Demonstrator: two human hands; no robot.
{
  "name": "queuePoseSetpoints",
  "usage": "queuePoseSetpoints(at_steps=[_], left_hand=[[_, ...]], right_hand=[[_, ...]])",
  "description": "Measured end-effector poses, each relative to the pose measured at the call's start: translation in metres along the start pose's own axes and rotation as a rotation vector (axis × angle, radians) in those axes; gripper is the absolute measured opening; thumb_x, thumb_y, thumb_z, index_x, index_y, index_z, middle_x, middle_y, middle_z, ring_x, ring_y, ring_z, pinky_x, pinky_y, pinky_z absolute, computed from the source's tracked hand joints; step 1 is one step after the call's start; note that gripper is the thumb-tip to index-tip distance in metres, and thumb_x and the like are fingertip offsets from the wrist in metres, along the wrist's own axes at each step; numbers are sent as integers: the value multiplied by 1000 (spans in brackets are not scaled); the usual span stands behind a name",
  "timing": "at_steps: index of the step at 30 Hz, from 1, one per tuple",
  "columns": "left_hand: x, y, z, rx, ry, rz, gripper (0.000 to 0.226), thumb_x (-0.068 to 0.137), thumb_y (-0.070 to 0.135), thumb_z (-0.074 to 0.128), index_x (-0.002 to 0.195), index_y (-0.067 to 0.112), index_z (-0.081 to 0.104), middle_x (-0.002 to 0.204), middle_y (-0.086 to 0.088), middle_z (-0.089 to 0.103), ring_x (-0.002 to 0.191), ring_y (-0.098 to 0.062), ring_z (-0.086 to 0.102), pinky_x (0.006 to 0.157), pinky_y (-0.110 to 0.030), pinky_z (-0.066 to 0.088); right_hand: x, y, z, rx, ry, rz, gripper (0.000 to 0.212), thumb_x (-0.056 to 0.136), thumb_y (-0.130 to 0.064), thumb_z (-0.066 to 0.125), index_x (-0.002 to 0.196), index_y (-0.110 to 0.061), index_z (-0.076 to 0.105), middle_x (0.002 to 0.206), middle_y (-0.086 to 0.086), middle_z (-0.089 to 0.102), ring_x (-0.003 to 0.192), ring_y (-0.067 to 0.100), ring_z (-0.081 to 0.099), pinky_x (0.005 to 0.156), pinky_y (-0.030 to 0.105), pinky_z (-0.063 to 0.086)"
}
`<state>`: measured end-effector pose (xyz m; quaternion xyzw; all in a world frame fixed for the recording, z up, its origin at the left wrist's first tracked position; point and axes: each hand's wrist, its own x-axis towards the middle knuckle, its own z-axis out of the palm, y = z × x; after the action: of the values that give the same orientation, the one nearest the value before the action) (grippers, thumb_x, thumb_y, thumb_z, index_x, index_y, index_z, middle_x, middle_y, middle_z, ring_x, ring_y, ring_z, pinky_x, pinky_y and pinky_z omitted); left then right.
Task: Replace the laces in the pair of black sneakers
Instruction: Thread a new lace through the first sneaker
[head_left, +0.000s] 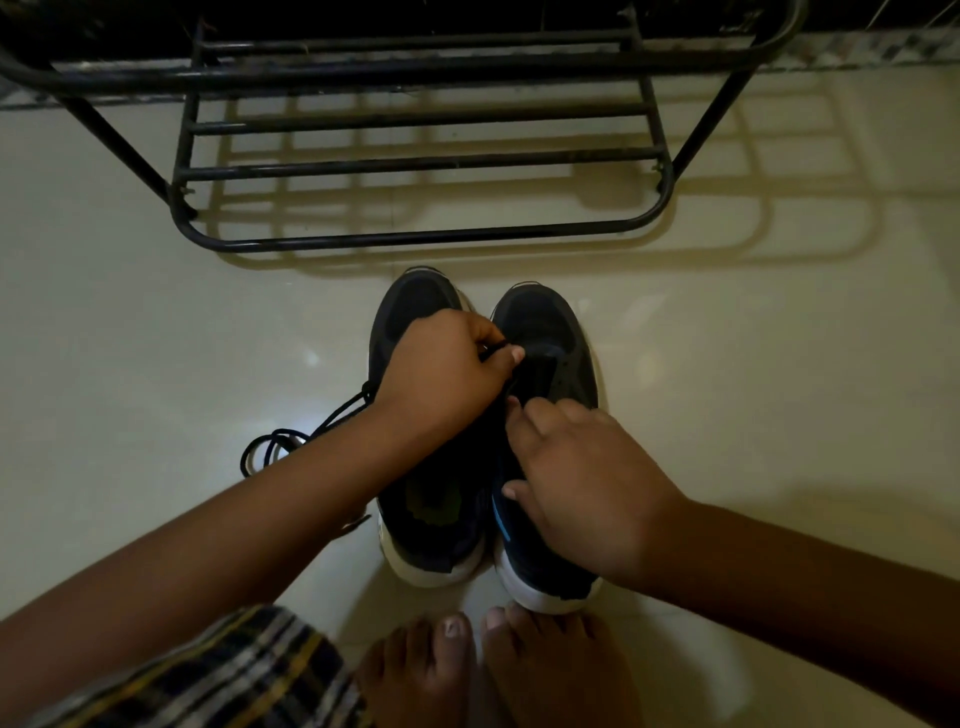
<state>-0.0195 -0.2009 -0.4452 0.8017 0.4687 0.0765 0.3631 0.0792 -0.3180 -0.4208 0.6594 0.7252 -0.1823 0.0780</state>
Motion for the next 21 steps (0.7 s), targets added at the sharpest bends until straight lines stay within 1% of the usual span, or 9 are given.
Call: queuePoseSetpoints(at_steps=[2,4,6,9,11,13,16,18,21], left_hand=[[1,1,-1,10,-11,-11,17,84,36,67,86,20,70,83,5,70,79,-4,62,67,-17,47],[1,1,-1,1,-50,-31,22,77,39,74,87,21,66,80,9,65,77,-1,60,66,-13,46],[0,1,0,-3,-87,-34,22,74,33,78,88,23,64,77,12,62,74,1,59,68,-15,48],[-2,-1,1,-51,-58,-46,18,75,21,76,83,25,60,75,13,62,76,-2,62,75,-21,50],[-3,-2,2,-110,-31,-61,22,74,17,75,78,27,56,76,9,66,77,-4,64,74,-23,50],[-4,-3,4,-145,-9,-74,25,72,17,76,74,28,53,75,7,68,75,-4,65,71,-21,49],[-5,-4,6,-169,11,-91,26,72,18,76,73,28,52,74,7,69,72,1,63,65,-11,44],[-6,-5,7,-181,19,-85,26,72,17,76,75,27,52,75,7,68,72,4,62,60,-5,41],[-7,-6,10,-188,23,-51,25,74,15,75,78,26,53,77,6,68,75,-1,64,64,-9,45]], right_hand=[[0,-2,2,-48,50,-16,68,75,-43,70,125,1,55,100,9,61,83,25,57,66,35,48],[1,0,8,-73,26,-57,61,76,-37,71,123,-1,56,102,10,60,86,27,57,68,35,46],[1,-1,5,-65,30,-109,54,75,-29,70,121,-4,56,106,10,58,90,27,55,71,35,45],[4,9,2,148,85,-111,43,91,-24,51,132,-13,43,118,5,45,106,24,47,81,29,37],[11,20,-5,360,118,24,32,93,-23,50,124,-17,51,108,3,45,101,22,50,79,25,36],[20,35,-7,446,218,133,27,90,-20,57,116,-17,60,100,-2,43,96,21,54,80,27,41],[35,49,-3,444,244,206,23,86,-20,63,108,-15,64,97,-5,42,94,20,56,79,26,42],[41,51,-2,446,248,222,19,85,-21,64,103,-16,63,96,-5,42,93,22,57,79,30,46],[45,47,0,378,274,192,19,84,-21,62,103,-17,58,101,-1,44,90,26,57,74,37,49]])
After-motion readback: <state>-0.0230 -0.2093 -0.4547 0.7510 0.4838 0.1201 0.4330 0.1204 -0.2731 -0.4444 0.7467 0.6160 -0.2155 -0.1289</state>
